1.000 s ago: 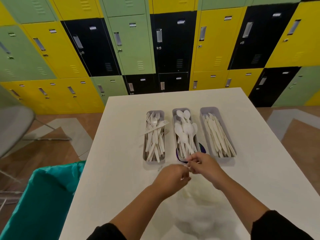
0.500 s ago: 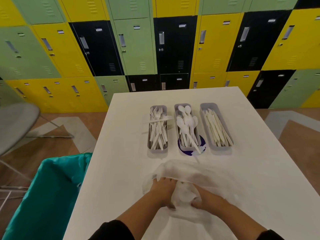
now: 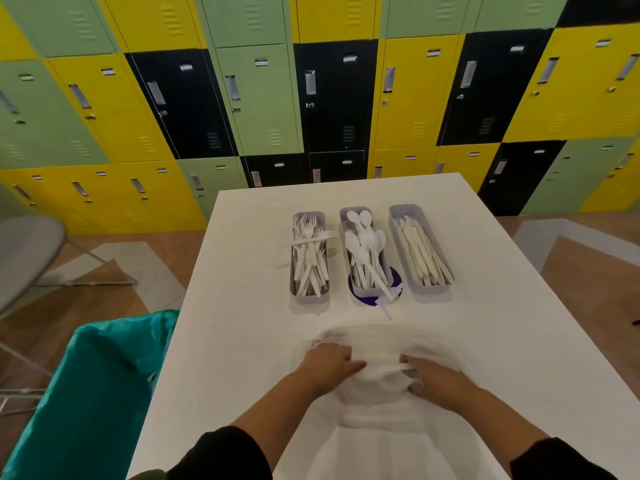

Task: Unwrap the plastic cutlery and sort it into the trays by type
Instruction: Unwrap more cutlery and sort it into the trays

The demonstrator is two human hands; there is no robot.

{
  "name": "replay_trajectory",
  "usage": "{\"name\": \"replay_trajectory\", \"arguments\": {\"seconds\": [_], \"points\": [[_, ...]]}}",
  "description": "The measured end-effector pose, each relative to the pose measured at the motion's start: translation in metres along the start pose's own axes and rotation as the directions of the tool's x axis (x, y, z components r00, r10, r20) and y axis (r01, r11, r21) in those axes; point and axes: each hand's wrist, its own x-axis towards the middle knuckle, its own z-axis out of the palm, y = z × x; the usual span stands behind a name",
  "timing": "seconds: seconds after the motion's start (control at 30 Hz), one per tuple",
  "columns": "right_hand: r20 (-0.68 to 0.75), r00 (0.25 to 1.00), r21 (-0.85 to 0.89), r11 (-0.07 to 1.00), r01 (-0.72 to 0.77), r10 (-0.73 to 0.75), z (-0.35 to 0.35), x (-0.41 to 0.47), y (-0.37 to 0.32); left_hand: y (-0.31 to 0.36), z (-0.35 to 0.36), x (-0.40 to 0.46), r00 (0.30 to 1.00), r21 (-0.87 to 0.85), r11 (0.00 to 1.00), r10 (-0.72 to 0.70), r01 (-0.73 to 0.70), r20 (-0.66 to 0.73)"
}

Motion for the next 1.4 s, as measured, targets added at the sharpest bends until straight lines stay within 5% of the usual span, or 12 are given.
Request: {"name": "replay_trajectory", "arguments": {"seconds": [0.17,0.3,0.5,0.77,0.93,1.03,1.17,1.33,1.4], "points": [[-0.071,0.997,-0.041,0.999,0.011,-0.014,0.007,0.003,-0.002,-0.002,-0.003,0.001,0.991,-0.076,0.991,0.102,-0.109,-0.092],[-0.069,0.981,-0.1,0.98,0.173,-0.18,0.013,0.006,-0.014,-0.004,0.001,0.003,0.992,-0.017,0.992,0.128,-0.128,-0.005],[-0.012,0.994,0.02,0.994,0.112,-0.112,0.01,0.015,-0.017,-0.011,0.0,0.003,0.982,0.062,0.99,0.119,-0.129,0.147],[0.095,0.975,0.123,0.975,0.187,-0.199,-0.026,0.003,-0.016,-0.023,-0.001,0.001,0.972,-0.003,0.982,0.188,-0.19,0.138],[-0.013,0.988,0.39,0.909,0.148,-0.155,-0.041,0.0,-0.01,-0.019,-0.002,0.004,0.983,-0.137,0.974,0.178,-0.183,-0.047],[-0.041,0.988,0.367,0.918,0.151,-0.146,-0.039,0.0,-0.008,-0.009,-0.003,0.008,0.98,-0.397,0.905,0.089,-0.155,-0.179],[-0.064,0.981,0.37,0.909,0.192,-0.181,-0.027,0.003,-0.015,0.005,-0.002,0.014,0.948,-0.526,0.827,0.027,-0.199,-0.316],[-0.036,0.983,0.357,0.917,0.179,-0.178,-0.02,0.01,-0.018,0.012,-0.013,0.009,0.95,-0.709,0.666,-0.003,-0.232,-0.313],[0.002,0.983,0.345,0.922,0.172,-0.184,-0.019,0.01,-0.016,0.011,-0.018,0.005,0.956,-0.602,0.759,0.09,-0.248,-0.281]]}}
